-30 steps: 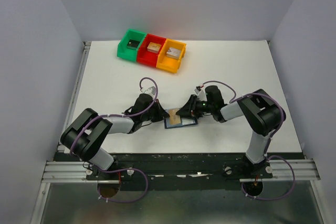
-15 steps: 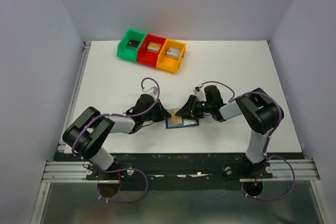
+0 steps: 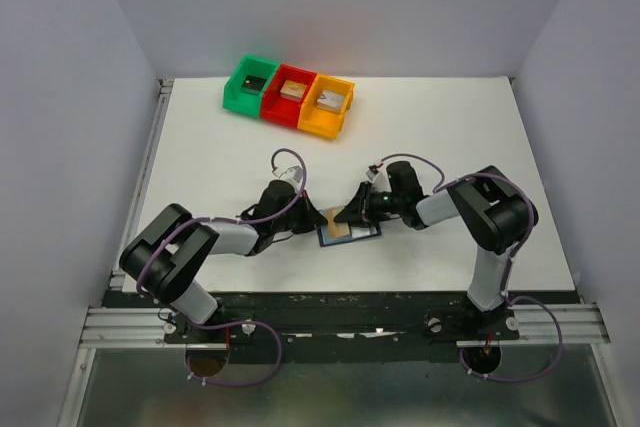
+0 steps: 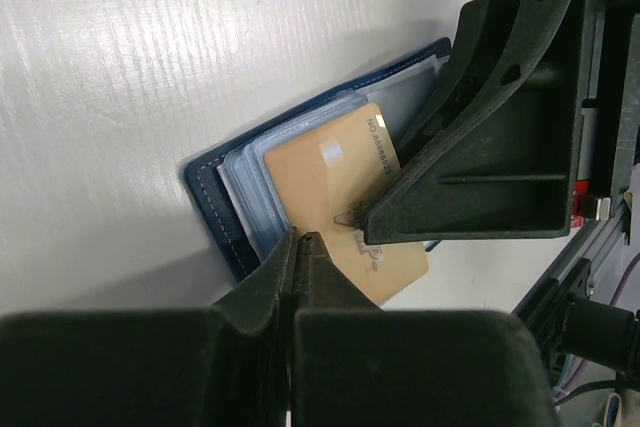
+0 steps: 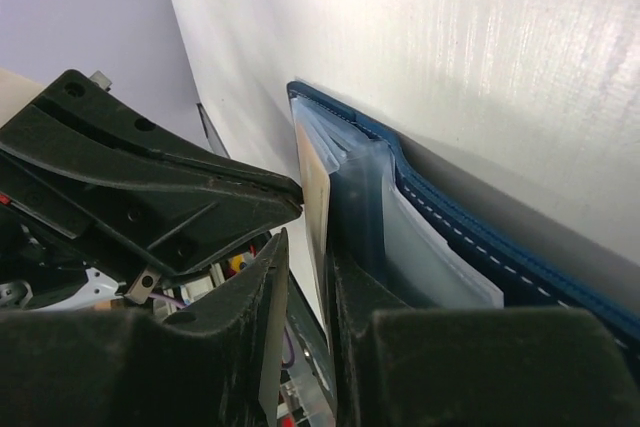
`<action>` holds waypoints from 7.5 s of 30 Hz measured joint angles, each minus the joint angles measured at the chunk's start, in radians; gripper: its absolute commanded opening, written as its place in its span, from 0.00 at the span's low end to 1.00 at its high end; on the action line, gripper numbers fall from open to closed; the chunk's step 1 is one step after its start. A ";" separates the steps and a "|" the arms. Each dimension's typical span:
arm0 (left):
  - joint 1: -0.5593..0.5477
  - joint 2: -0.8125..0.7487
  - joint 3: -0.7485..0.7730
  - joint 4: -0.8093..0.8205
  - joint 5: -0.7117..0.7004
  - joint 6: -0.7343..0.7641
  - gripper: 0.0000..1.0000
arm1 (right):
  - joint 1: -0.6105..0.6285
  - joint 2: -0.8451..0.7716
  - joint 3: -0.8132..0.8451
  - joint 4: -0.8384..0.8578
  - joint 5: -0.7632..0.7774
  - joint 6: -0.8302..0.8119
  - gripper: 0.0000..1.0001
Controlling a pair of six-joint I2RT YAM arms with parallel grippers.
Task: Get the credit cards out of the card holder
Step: Remove the credit card from the card holder.
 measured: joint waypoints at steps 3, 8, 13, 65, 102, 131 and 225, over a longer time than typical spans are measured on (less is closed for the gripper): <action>-0.003 -0.013 0.000 -0.022 -0.003 0.005 0.11 | 0.001 0.000 0.004 -0.023 -0.001 -0.016 0.28; -0.005 -0.033 0.000 -0.056 -0.008 0.011 0.14 | 0.003 0.000 0.011 -0.040 -0.002 -0.026 0.28; -0.007 -0.045 0.000 -0.080 -0.011 0.016 0.14 | 0.003 -0.003 0.011 -0.047 -0.002 -0.031 0.28; -0.009 -0.053 0.014 -0.124 -0.029 0.022 0.00 | -0.020 -0.098 -0.039 -0.137 0.012 -0.108 0.29; -0.009 -0.054 -0.005 -0.095 -0.031 0.015 0.00 | -0.052 -0.150 -0.077 -0.137 0.015 -0.116 0.12; -0.013 -0.004 0.010 -0.026 0.002 0.017 0.00 | -0.053 -0.069 -0.076 -0.019 -0.028 -0.040 0.37; -0.042 -0.019 -0.018 -0.046 -0.037 0.023 0.00 | -0.054 -0.185 0.029 -0.395 -0.042 -0.266 0.26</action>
